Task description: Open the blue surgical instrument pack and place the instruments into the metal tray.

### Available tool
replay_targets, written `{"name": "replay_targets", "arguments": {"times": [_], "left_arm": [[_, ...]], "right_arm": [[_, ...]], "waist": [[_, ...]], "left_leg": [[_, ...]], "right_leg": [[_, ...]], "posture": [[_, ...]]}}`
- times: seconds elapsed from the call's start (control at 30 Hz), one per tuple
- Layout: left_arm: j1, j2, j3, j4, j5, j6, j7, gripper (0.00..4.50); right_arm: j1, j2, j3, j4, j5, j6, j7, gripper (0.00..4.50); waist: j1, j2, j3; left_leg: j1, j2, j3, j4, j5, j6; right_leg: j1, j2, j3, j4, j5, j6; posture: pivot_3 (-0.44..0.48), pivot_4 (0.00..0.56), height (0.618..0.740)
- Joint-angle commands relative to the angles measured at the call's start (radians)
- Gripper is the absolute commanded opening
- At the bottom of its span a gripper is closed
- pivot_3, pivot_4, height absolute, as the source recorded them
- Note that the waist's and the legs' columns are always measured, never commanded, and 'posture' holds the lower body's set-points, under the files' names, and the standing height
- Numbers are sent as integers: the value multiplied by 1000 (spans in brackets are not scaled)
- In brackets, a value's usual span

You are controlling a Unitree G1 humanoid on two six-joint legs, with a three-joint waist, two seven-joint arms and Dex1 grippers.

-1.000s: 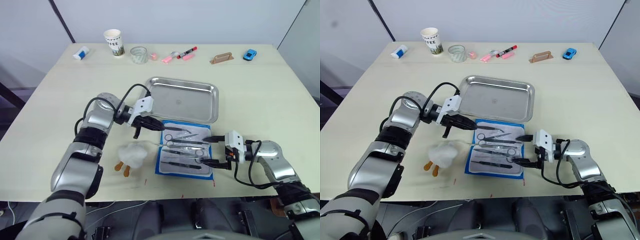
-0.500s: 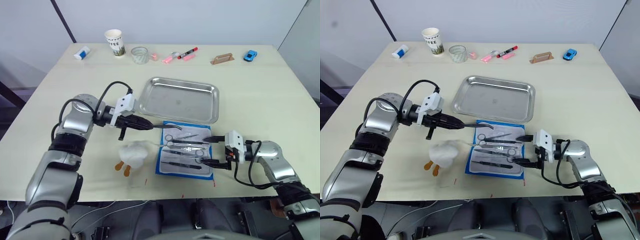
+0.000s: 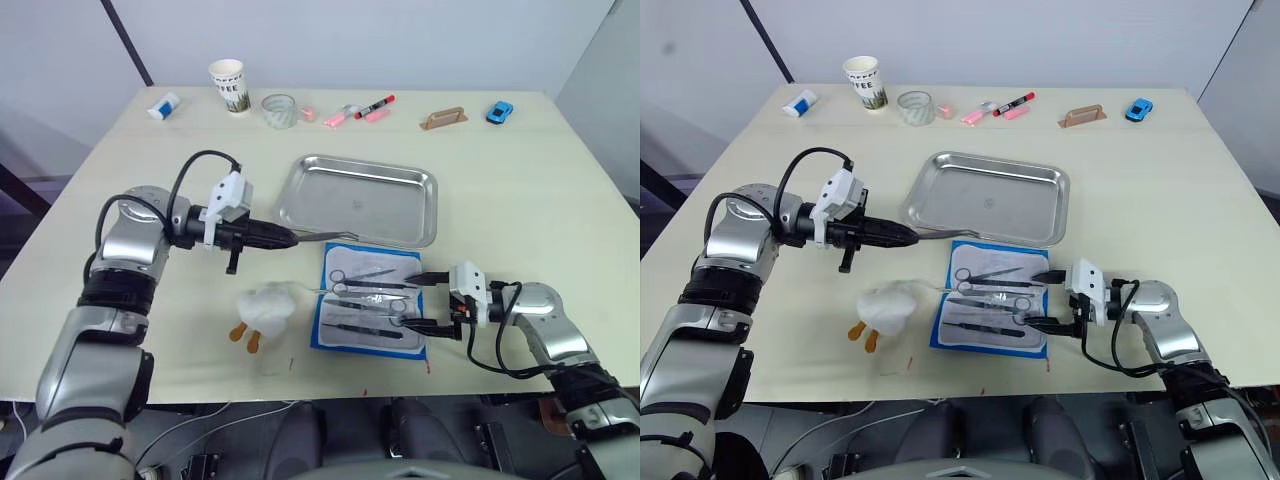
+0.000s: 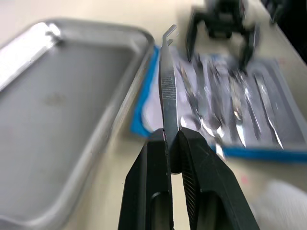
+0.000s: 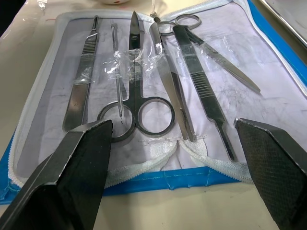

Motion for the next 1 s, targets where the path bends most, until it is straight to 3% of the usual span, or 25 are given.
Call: {"name": "replay_targets", "arguments": {"times": [0.03,0.2,0.53,0.67,0.8,1.0], "left_arm": [[-47,-43,76,-4,-13,50,132,42],[-24,-108,136,-78,4,163,365,42],[114,-279,188,-365,139,465,1007,42],[114,-322,194,-396,137,528,1084,42],[77,-357,194,-315,163,615,1171,42],[26,-375,175,-207,186,630,1179,42]], "right_arm": [[41,5,49,78,-75,36,-41,4410],[58,4,46,66,-74,33,-49,4410],[81,-5,34,44,-67,33,-53,4410],[75,-5,33,44,-65,34,-51,4410],[67,0,34,48,-65,33,-54,4410],[72,18,12,38,-54,12,-84,4410]], "waist": [[-2,-1,0],[-4,-1,-1],[3,-1,-1],[4,-1,-1],[5,-1,-1],[3,-1,-1]], "left_leg": [[0,0,0,0,0,0],[1,0,-1,-1,0,0],[1,0,-5,-1,0,0],[1,-1,-6,-1,0,0],[2,-1,-6,-1,0,0],[2,-1,-5,-1,0,0]], "right_leg": [[0,0,0,0,0,0],[0,0,1,0,0,0],[1,-3,0,0,0,0],[1,-3,0,0,0,0],[2,-3,-1,0,0,0],[2,-3,0,0,0,0]], "posture": [[0,150,725],[0,150,725],[0,150,725],[0,150,725],[0,150,725],[0,150,725]]}}
